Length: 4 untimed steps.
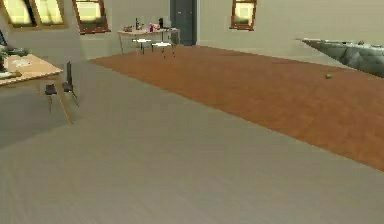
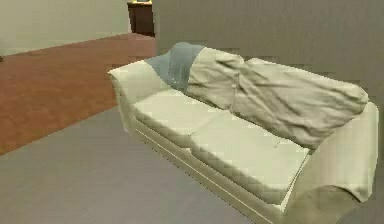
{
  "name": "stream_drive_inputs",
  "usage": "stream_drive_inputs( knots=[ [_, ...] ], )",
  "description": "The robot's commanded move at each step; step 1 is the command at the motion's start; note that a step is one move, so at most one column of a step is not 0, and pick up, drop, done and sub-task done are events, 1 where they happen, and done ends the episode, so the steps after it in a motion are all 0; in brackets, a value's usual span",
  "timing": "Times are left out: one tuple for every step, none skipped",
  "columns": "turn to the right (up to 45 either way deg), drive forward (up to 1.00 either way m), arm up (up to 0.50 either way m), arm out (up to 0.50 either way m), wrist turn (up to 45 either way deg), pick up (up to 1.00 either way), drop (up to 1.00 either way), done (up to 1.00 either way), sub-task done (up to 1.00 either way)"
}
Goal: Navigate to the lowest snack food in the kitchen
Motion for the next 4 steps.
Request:
stream_drive_inputs(
  knots=[
    [45.0, 0.00, 0.00, 0.00, 0.0, 0.00, 0.00, 0.00, 0.00],
    [39.0, 0.00, 0.00, 0.00, 0.0, 0.00, 0.00, 0.00, 0.00],
    [0.0, 0.15, 0.00, 0.00, 0.0, 0.00, 0.00, 0.00, 0.00],
    [-45.0, 0.00, 0.00, 0.00, 0.0, 0.00, 0.00, 0.00, 0.00]
  ],
)
